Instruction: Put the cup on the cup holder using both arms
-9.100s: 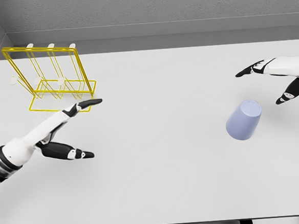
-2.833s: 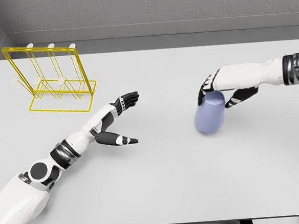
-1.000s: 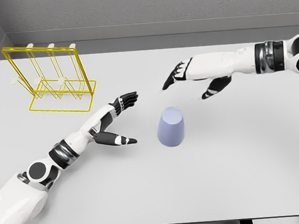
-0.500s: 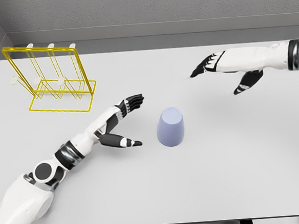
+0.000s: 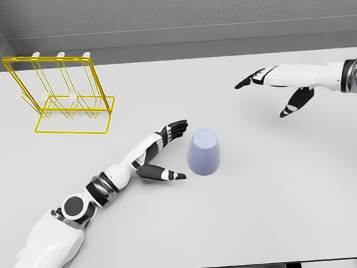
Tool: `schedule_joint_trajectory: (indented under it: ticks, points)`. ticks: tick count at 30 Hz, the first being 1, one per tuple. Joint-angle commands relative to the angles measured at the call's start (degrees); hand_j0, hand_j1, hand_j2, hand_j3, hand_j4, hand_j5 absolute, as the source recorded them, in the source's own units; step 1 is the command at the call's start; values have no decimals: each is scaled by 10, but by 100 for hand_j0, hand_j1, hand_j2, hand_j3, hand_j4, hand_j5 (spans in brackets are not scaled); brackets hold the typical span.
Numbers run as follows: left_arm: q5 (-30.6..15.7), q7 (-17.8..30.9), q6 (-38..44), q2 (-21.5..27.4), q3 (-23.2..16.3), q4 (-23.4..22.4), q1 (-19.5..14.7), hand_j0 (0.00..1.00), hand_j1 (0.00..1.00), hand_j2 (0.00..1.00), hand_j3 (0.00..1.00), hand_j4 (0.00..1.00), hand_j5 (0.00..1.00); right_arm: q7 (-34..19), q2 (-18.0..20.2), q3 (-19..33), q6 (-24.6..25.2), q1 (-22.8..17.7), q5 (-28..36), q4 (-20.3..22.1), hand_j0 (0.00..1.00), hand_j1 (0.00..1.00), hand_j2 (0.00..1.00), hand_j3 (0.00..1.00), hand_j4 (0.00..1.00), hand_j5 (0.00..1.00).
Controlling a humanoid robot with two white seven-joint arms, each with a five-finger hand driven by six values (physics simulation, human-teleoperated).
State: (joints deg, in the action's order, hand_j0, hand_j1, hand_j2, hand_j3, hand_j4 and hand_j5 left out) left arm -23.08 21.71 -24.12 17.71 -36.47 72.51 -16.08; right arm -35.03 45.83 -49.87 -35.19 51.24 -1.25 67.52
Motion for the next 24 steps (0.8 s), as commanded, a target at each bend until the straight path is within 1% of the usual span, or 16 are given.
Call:
schedule_joint_trajectory:
  ticks: [1,2,3,5,9,10,18,21,24]
  points:
    - [-5,-6,-7,-10,-4,-4,1,100,100,100,100,100,100,0,0,26,2,-1,5,-2,100,100,100,100,100,100]
    - [-5,-6,-7,-11,-3,-4,0,100,100,100,100,100,100,0,0,26,2,-2,5,-3,100,100,100,100,100,100]
    - [-5,-6,-7,-11,-4,-5,-9,100,100,100,100,100,100,0,0,26,2,-2,5,-2,100,100,100,100,100,100]
    - [-5,-3,-7,-15,-4,-17,-14,100,100,100,100,100,100,0,-1,26,2,-3,5,-3,100,100,100,100,100,100]
    - [-3,-2,-7,-22,-5,-18,-13,100,100,100,100,100,100,0,-7,26,2,-2,5,-2,100,100,100,100,100,100]
    - [8,-2,-7,-23,-5,-18,-13,100,100,100,100,100,100,0,-9,25,2,-1,5,-2,100,100,100,100,100,100]
    - [10,-2,-8,-37,-6,-18,-13,100,100,100,100,100,100,0,-10,26,2,-2,5,-3,100,100,100,100,100,100]
    - [18,-2,-8,-44,-6,-18,-12,100,100,100,100,100,100,0,-9,46,2,-12,5,-3,100,100,100,100,100,100]
    - [19,-2,-8,-52,-6,-18,-12,100,100,100,100,100,100,0,-9,47,2,-12,5,-3,100,100,100,100,100,100]
